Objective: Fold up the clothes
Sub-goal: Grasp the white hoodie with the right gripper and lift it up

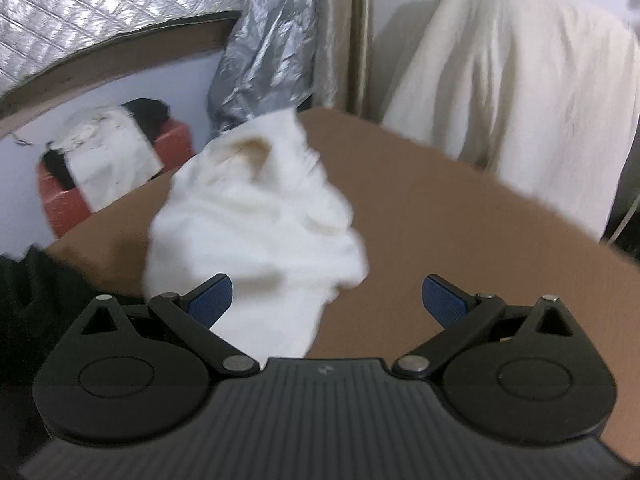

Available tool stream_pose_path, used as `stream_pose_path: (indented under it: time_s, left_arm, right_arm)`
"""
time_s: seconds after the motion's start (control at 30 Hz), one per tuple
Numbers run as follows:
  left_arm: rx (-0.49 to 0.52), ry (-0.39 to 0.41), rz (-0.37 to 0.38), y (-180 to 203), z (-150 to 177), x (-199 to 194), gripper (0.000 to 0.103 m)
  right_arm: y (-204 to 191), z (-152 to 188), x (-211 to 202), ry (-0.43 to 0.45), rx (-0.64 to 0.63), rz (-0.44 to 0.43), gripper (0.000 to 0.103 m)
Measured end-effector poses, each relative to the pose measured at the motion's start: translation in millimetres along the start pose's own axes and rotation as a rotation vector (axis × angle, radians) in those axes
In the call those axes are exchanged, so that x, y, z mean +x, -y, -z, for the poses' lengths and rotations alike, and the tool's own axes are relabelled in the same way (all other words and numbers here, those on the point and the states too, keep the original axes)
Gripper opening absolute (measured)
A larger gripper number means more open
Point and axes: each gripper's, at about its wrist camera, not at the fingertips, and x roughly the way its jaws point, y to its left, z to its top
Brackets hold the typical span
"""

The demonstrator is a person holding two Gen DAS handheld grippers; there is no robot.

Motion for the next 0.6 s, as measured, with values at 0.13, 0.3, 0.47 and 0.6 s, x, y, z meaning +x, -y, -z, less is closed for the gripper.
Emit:
stream_pose_path:
  time_s: [0.13,0.3,0.47,0.6]
  left_arm:
    - [-0.059,0.005,0.052,12.6,-42.0,18.0,0.103]
    - [-0.092,-0.037,0.023,2.0,-43.1,70.9,0.103]
    - [-0.186,0.04,-0.202,-55.6,-35.5,106.0,0.103]
    - [-0.268,-0.015,-0.365,-118.1,-31.7,144.2,0.103]
  right_arm:
    - [-10.3,-21.8,0.7,-0.015,-0.028,0.01,0.103]
    - [-15.3,-53.4,-1.5,-0.108,-0.048,0.062,0.103]
    - [1.2,-79.6,8.1,-0.125,0.018,0.144,0.103]
    - [6.2,-101.5,55.9,-0.126,0.108,0.095,0.103]
